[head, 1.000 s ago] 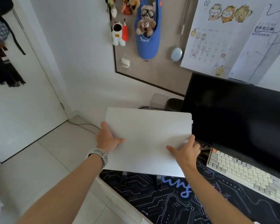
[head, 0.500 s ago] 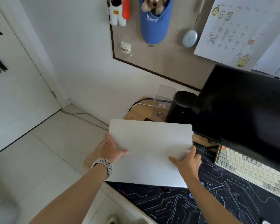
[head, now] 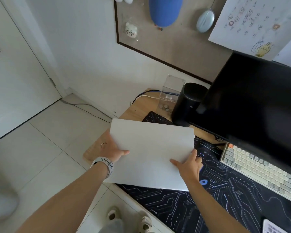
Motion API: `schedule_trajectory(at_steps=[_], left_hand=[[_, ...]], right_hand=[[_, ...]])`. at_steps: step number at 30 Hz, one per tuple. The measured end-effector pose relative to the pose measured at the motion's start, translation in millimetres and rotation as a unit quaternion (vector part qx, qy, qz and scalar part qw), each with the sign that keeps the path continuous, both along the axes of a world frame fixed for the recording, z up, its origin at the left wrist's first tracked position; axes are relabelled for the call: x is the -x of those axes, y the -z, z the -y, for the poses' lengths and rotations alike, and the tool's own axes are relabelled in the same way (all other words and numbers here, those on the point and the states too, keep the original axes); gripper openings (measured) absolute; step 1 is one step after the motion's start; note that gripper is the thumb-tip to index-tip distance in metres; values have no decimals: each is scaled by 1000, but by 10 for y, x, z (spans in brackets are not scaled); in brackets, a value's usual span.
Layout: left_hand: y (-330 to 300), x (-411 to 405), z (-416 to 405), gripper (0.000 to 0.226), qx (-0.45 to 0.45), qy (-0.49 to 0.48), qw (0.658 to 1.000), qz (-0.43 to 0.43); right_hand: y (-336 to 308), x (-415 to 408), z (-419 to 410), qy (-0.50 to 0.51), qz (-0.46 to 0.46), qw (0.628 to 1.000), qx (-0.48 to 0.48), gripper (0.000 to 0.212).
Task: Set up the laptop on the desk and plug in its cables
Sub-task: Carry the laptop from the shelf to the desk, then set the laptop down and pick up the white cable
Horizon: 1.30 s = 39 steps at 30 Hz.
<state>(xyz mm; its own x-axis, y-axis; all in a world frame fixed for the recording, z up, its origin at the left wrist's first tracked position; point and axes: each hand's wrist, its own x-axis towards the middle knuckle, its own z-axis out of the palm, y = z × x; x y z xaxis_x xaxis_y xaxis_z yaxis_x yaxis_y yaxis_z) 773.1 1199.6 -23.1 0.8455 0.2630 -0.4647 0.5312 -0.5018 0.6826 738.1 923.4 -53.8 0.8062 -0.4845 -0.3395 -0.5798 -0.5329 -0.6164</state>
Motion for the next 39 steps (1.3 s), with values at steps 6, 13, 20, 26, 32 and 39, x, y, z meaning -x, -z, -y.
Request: schedule_trajectory(at_steps=[6, 13, 20, 26, 32, 39], left_hand=[[33, -43, 2, 100, -18, -14, 1000, -12], [133, -83, -32, 110, -20, -21, 999, -37], [186, -132, -14, 103, -99, 50, 990, -87], [249, -202, -15, 98, -164, 104, 977, -87], [162, -93, 192, 126, -340, 246, 907, 40], [278, -1, 287, 126, -338, 326, 883, 9]], right_hand=[[20, -66, 16, 2, 13, 1000, -8, 102], [67, -91, 2, -15, -8, 1000, 3, 105], [100, -97, 2, -32, -24, 999, 27, 109], [70, -127, 12, -56, -66, 994, 68, 111], [-70, -173, -67, -197, 22, 948, 251, 106], [-15, -209, -256, -372, -45, 879, 295, 106]])
